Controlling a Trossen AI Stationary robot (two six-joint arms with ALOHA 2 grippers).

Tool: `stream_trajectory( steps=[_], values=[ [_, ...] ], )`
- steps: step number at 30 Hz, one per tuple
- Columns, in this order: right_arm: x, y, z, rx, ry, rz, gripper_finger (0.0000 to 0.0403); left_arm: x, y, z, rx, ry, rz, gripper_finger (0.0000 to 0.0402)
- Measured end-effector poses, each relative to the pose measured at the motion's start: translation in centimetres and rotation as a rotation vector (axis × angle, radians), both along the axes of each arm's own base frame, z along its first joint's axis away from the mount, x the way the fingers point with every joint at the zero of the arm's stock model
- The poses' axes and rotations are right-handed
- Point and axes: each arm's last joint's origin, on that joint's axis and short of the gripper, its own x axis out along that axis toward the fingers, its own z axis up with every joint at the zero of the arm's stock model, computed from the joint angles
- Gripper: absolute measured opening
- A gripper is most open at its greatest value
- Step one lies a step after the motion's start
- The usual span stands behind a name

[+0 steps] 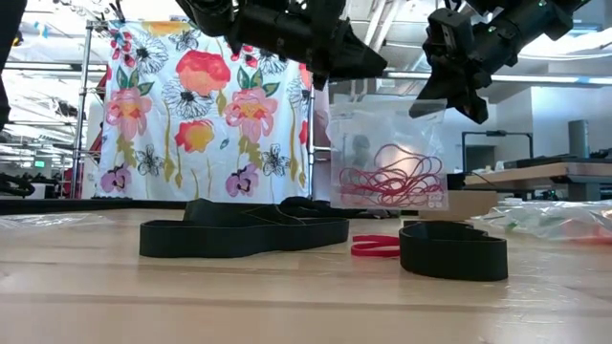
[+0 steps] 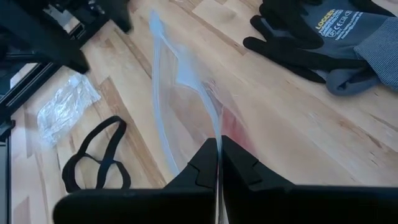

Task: Sort rubber bands
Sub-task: Put the red rubber band into the transparent zip bag

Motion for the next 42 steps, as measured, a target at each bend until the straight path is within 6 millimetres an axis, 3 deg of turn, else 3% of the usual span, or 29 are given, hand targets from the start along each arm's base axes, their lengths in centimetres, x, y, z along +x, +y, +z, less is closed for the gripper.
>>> stream_trajectory(
  steps=[5, 8, 11, 17, 23, 30, 42],
  values=[
    [0.0, 0.0, 0.0, -0.017, 0.009, 0.014, 0.0011, -0.2, -1.2, -0.3, -0.128, 0.047, -0.246, 0.0114],
    [0.0, 0.0, 0.0, -0.017, 0.009, 0.013, 0.0011, -0.4, -3.1, -0.4, -0.207, 0.077, -0.456, 0.0112],
    [0.0, 0.0, 0.0, -0.017, 0.01, 0.013, 0.0011, -0.7, -5.4, -1.1, -0.234, 0.16, -0.548, 0.0111],
    [0.0, 0.0, 0.0, -0.017, 0.009, 0.014, 0.0011, -1.4, -10.8, -3.9, -0.077, 0.367, -0.421, 0.0111],
    [0.0, 0.0, 0.0, -0.018, 0.003, 0.014, 0.0011, -0.3, -14.6, -9.2, 0.042, 0.495, -0.332, 0.0111],
    [0.0, 0.0, 0.0, -0.018, 0.0, 0.014, 0.0011, 1.2, -16.2, -13.1, 0.02, 0.616, -0.337, 0.0111],
    [0.0, 0.0, 0.0, -0.019, 0.0, 0.012, 0.0011, 2.0, -16.5, -13.7, -0.077, 0.634, -0.303, 0.0111]
  ],
)
